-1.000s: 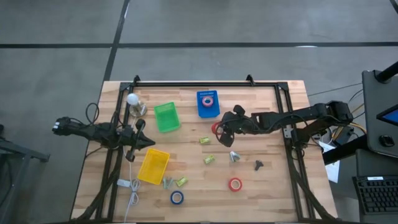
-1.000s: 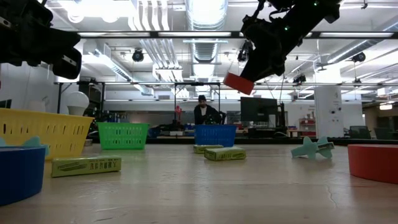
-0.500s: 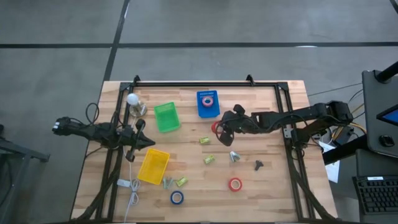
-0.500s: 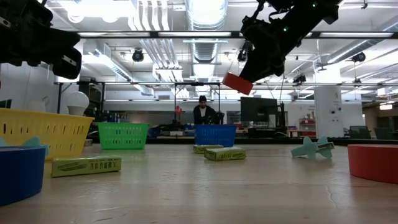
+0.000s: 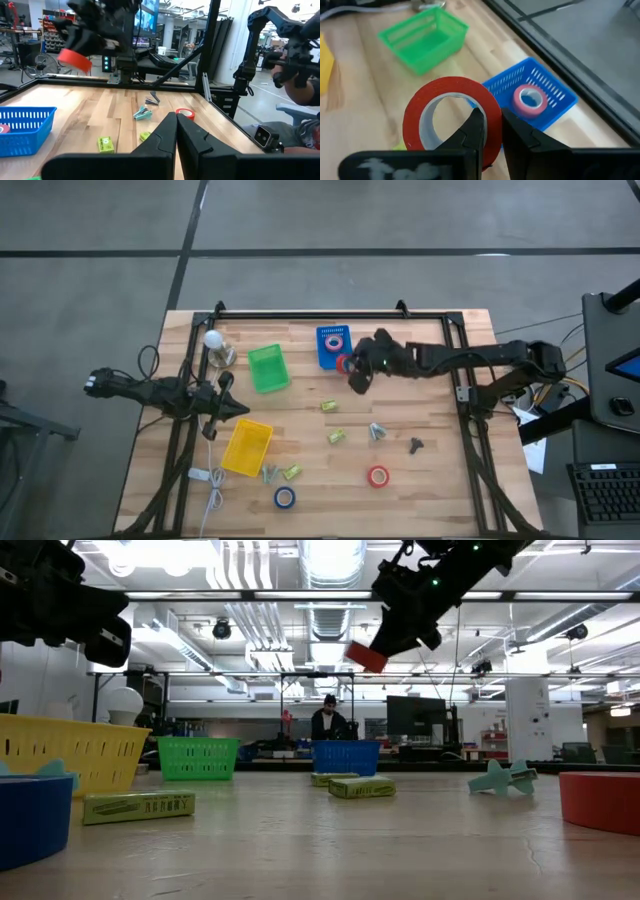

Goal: Pick and place Stapler, Stapler remover, tape
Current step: Put the top red tape into the blue bin

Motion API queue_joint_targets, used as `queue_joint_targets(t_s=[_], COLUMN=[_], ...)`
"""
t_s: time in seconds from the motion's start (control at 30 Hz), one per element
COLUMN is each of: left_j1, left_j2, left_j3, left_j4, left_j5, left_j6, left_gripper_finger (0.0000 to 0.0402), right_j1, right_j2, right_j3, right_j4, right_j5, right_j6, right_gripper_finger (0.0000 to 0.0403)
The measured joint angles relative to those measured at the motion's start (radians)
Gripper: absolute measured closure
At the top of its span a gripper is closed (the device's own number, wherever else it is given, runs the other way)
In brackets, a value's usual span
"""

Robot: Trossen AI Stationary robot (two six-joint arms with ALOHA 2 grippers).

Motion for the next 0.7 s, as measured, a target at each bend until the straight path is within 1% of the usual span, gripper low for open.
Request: queue_joint_targets(t_s=[0.13,0.2,0.33,0.47,0.7], left_j1=[0.0,0.0,0.0,0.0,0.0], left_j2=[0.0,0.0,0.0,0.001,0.001], left_j3=[0.0,0.0,0.0,0.0,0.0], left_j4=[0.0,0.0,0.0,0.0,0.0], left_j5=[0.0,0.0,-0.001,-0.005,-0.004], left_j6=[0.0,0.0,0.0,0.0,0.0], left_gripper_finger=[0.0387,0.0387,0.0387,0.0387,0.0387], right_j1=[-0.106,-0.161,-0.242,-0.288,-0.348], right_j2=[0.004,0.027,0.122,0.247,0.432], right_j3=[0.016,0.03,0.085,0.182,0.382], right_j4=[0.009,0.026,0.021,-0.023,-0.2], right_j5=[-0.107,-0.169,-0.252,-0.274,-0.271], right_j6=[-0.001,-0.001,-0.017,-0.048,-0.092], right_gripper_finger=[0.0356,0.0356,0.0356,0.0356,0.0355])
